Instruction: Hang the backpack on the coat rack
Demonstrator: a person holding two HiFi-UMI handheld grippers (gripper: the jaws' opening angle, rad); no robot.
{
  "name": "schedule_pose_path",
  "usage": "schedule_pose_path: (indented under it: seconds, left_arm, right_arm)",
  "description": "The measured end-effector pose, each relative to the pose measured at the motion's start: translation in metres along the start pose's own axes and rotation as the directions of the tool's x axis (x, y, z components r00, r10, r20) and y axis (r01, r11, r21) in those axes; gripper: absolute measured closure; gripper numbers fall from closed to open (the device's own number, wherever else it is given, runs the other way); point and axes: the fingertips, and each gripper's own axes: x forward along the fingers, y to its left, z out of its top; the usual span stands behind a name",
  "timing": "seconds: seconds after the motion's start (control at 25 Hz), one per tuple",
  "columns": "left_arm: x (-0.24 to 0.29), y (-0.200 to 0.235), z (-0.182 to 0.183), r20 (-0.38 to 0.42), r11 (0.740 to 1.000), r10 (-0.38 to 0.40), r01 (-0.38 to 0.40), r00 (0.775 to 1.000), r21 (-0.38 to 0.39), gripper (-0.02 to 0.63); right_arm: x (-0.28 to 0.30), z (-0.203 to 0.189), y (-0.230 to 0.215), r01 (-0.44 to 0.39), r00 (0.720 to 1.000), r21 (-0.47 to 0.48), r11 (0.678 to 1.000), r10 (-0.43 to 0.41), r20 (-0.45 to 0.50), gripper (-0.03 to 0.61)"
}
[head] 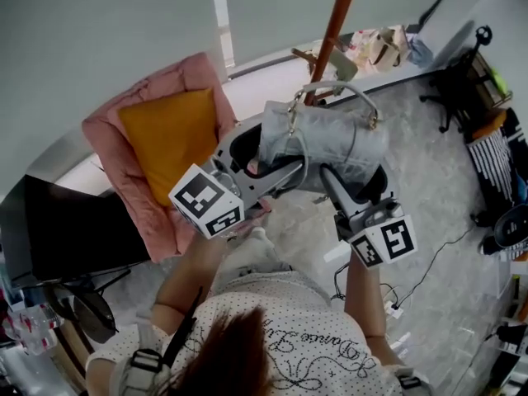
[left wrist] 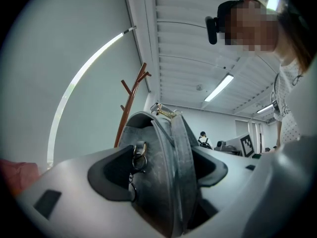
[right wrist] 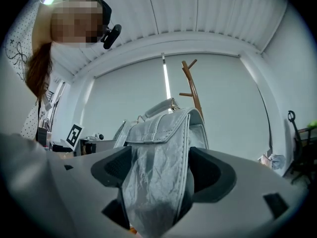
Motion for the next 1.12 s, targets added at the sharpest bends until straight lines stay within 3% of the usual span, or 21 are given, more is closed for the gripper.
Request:
schedule_pose_path:
  seconds: [0.4, 0.8, 1.12]
  left_arm:
    - [0.033, 0.044, 0.003, -0.026, 0.999, -0.003, 0.003, 1.000, -0.035, 0.272]
    - [0.092, 0.076, -0.010, -0.022, 0.992, 0.116, -0.117, 0.993, -0.037, 0.272]
    - [0.135, 0.085, -0.023, -0.040, 0.982, 0.180, -0.182, 0.983, -0.051, 0.272]
  right_arm:
    - [0.041, 0.000, -0.036, 0.017, 0.999, 0.030, 0.999, -0.015, -0.035, 0.210]
    - [0.071, -0.005, -0.107, -0.117, 0.991, 0.056, 0.992, 0.120, -0.065, 0.207]
    - [0.079, -0.012, -0.156, -0.174, 0.981, 0.076, 0.982, 0.179, -0.073, 0.207]
